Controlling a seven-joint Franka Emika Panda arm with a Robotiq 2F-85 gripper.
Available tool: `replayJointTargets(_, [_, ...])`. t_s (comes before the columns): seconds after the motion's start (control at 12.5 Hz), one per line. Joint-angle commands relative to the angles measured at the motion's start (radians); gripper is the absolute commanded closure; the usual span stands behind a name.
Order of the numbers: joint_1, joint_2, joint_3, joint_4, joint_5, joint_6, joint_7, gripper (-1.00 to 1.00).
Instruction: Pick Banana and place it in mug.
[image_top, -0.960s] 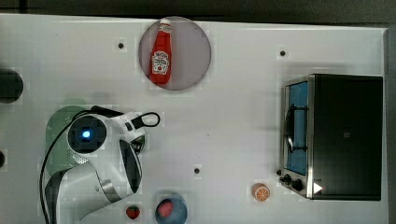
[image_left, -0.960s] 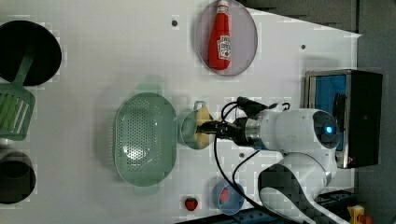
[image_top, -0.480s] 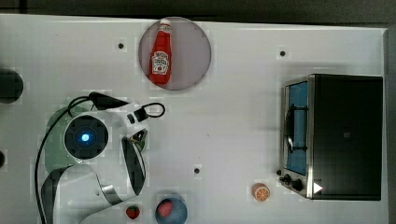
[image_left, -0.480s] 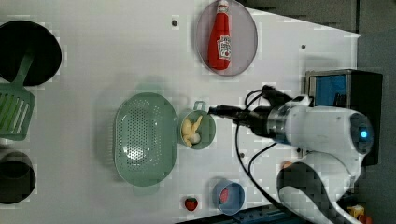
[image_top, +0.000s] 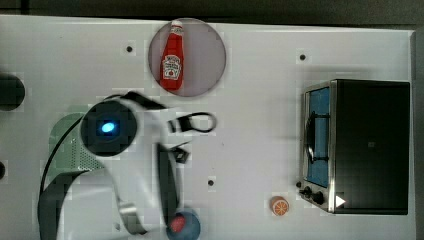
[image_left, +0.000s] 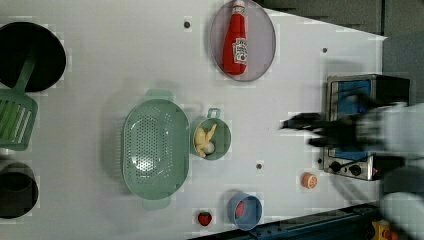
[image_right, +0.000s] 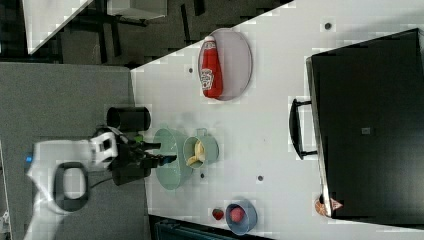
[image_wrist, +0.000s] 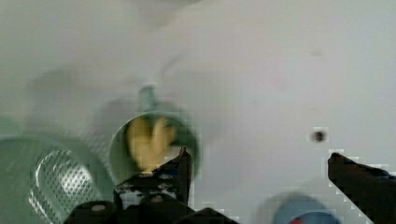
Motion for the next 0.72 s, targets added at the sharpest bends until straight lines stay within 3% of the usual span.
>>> replayJointTargets(0.08, [-0.038,-0.089,-0.173,0.166,-0.012,-0.082,0.034,-1.00])
replayJointTargets(0.4, [-0.041,-0.118,-0.288,0.270,-0.045,-0.301,0.029,-1.00])
replayJointTargets(0.72, [-0.041,-0.115,-0.328,0.276,-0.045,-0.335,0.029,-1.00])
